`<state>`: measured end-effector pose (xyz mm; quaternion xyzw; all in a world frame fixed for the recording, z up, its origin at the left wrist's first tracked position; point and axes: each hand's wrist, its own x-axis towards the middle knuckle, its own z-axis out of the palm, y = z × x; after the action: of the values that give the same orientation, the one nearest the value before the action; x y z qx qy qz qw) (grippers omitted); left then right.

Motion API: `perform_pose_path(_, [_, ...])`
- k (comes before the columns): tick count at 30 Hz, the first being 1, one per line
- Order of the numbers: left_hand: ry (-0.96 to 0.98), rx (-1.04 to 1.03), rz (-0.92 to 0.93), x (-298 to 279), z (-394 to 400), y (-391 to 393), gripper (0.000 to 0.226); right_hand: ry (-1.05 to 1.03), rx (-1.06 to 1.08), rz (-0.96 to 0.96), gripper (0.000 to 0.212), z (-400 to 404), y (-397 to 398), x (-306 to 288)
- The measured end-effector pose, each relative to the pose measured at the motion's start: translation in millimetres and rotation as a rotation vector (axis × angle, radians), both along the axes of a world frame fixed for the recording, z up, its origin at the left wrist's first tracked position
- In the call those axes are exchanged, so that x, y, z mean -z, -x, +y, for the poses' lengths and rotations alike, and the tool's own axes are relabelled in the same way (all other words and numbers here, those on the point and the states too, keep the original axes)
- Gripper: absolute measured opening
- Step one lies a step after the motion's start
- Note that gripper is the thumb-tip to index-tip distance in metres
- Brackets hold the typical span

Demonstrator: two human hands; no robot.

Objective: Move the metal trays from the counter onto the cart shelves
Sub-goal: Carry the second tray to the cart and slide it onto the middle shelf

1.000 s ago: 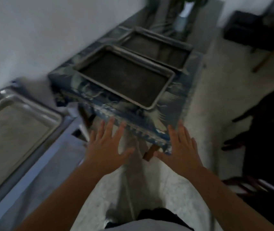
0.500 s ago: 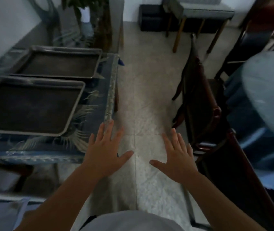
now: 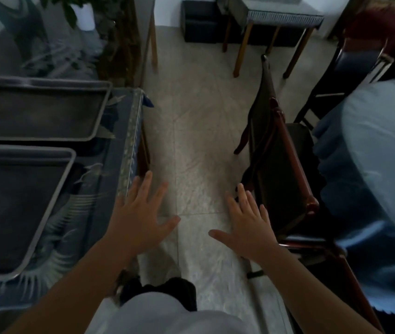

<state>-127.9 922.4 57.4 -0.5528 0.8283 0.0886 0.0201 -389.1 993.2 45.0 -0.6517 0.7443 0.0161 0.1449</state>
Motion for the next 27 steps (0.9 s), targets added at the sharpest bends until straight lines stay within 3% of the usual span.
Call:
perform_pose_path(11, [-0.047, 0.024, 0.01, -27, -203, 34, 0.098, -0.012, 0.037, -0.015, 0.109, -189, 27, -13])
perform_pose_path(18, [-0.1, -0.003, -0.036, -13, -326, 65, 0.095, -0.001, -0.004, -0.014, 0.105, -333, 74, 21])
perform_pose_path(27, [-0.097, -0.25, -0.027, -2, -467, 96, 0.094, -0.067, -0.281, 0.04, 0.107, -567, 124, 18])
